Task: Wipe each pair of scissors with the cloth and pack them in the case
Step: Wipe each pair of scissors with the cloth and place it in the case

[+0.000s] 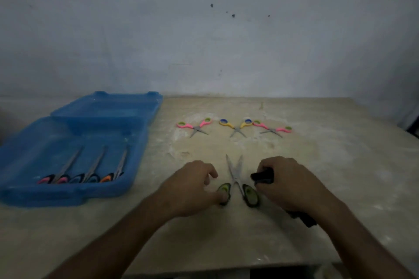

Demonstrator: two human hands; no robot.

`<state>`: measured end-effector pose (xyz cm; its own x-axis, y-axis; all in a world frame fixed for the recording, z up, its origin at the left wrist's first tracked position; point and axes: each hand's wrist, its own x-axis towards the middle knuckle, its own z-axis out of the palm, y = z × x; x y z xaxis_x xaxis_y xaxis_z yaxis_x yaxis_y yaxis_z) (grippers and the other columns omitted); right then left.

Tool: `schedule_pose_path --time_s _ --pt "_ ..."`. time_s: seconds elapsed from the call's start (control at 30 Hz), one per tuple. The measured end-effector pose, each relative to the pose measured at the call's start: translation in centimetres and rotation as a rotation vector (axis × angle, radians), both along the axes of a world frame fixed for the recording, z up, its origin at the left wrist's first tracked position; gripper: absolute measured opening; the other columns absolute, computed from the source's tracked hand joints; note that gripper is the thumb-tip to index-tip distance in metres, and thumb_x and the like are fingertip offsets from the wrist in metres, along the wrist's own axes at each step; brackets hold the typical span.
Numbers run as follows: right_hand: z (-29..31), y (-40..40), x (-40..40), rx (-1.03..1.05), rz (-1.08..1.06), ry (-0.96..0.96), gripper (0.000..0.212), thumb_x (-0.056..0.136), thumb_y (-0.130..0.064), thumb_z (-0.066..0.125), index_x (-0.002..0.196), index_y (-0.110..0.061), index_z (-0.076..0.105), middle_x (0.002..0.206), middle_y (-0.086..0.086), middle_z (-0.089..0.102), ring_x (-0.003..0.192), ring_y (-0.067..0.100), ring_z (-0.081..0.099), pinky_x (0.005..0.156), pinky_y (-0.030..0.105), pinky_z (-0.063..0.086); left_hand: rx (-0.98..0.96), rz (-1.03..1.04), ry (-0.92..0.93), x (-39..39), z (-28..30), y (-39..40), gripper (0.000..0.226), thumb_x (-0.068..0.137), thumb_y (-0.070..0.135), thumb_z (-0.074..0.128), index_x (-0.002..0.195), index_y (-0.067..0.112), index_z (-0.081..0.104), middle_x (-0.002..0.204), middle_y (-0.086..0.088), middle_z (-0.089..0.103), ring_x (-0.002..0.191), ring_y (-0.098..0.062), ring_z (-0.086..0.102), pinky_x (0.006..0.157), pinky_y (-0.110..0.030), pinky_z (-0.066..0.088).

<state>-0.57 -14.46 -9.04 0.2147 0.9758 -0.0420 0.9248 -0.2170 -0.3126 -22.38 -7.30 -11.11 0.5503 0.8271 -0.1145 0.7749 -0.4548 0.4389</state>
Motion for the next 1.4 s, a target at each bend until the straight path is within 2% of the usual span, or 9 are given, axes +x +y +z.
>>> schedule_pose_path --time_s 0.13,0.37,0.57,0.8,0.9,1.03,1.17,1.3,1.4 --pt "-2.2 -0.4 -0.1 0.004 -0.031 -0.049 0.036 0.075 -0.065 0.067 0.084 -0.030 0.069 0.082 -0.006 0.068 0.073 0.016 0.065 0.062 0.029 0.055 0.061 -0.026 0.163 2.6 -1.1 -0.8 0.057 0.076 0.064 0.072 0.112 0.023 0.055 0.112 0.000 0.050 0.099 -0.020 0.054 0.084 -0.036 0.048" --pt "-3.4 -0.1 -0.2 0.051 -0.018 -0.037 0.022 0.081 -0.048 0.067 0.088 -0.028 0.069 0.088 -0.004 0.067 0.075 0.020 0.063 0.059 0.027 0.047 -0.039 0.038 -0.016 3.4 -1.6 -0.7 0.035 0.078 0.043 0.075 0.098 0.026 0.052 0.099 0.003 0.062 0.088 -0.017 0.061 0.077 -0.042 0.055" --pt "-3.3 -0.6 -0.1 0.121 -0.041 0.036 0.021 0.079 -0.043 0.069 0.084 -0.022 0.069 0.082 -0.002 0.066 0.073 0.020 0.063 0.054 0.026 0.042 -0.318 0.127 -0.544 3.5 -1.7 0.7 0.035 0.073 0.014 0.088 0.100 0.017 0.066 0.090 -0.010 0.073 0.082 -0.030 0.074 0.075 -0.047 0.063" --pt "-1.4 0.5 -0.5 0.409 -0.147 0.121 0.019 0.084 -0.044 0.066 0.090 -0.026 0.067 0.088 -0.003 0.065 0.081 0.021 0.063 0.068 0.034 0.054 -0.747 0.206 -1.269 6.1 -1.1 0.6 0.021 0.103 0.010 0.048 0.115 0.003 0.065 0.106 -0.018 0.076 0.087 -0.030 0.076 0.072 -0.041 0.063" --pt "-1.5 1.3 -0.7 0.456 -0.109 0.139 0.018 0.086 -0.046 0.066 0.093 -0.030 0.065 0.091 -0.005 0.062 0.083 0.019 0.061 0.070 0.035 0.053 -0.707 0.182 -1.322 6.1 -1.1 1.6 0.025 0.104 0.012 0.044 0.116 0.006 0.065 0.105 -0.017 0.076 0.080 -0.027 0.076 0.064 -0.038 0.063" --pt "-0.9 1.2 0.0 0.384 -0.146 0.664 0.038 0.087 -0.059 0.066 0.113 -0.032 0.057 0.097 -0.008 0.066 0.074 0.008 0.065 0.064 0.023 0.048 -0.626 0.194 -1.308 5.1 -1.2 3.2 0.022 0.104 0.012 0.046 0.115 0.008 0.064 0.109 -0.021 0.075 0.082 -0.031 0.076 0.063 -0.037 0.063" --pt "-1.4 1.8 0.7 0.219 -0.231 0.995 0.025 0.092 -0.047 0.049 0.110 -0.031 0.056 0.111 0.002 0.063 0.096 0.022 0.065 0.086 0.046 0.053 -0.573 0.221 -1.278 4.7 -2.0 3.9 0.019 0.103 0.011 0.048 0.112 0.008 0.064 0.108 -0.022 0.075 0.079 -0.031 0.077 0.062 -0.037 0.063" --pt "-2.9 1.6 0.6 0.303 -0.162 0.871 0.027 0.097 -0.028 0.063 0.122 -0.032 0.056 0.112 -0.008 0.065 0.093 0.003 0.066 0.079 0.025 0.055 -0.584 0.214 -1.277 4.4 -2.2 4.2 0.022 0.104 0.018 0.046 0.115 0.010 0.064 0.109 -0.020 0.076 0.082 -0.032 0.077 0.062 -0.036 0.062" --pt "-3.9 1.3 0.5 0.412 -0.100 0.880 0.040 0.086 -0.025 0.080 0.122 -0.025 0.062 0.109 -0.008 0.071 0.097 0.008 0.070 0.083 0.030 0.058 -0.572 0.216 -1.277 4.2 -2.2 4.4 0.024 0.106 0.022 0.045 0.116 0.014 0.064 0.109 -0.017 0.076 0.084 -0.033 0.076 0.065 -0.038 0.062"
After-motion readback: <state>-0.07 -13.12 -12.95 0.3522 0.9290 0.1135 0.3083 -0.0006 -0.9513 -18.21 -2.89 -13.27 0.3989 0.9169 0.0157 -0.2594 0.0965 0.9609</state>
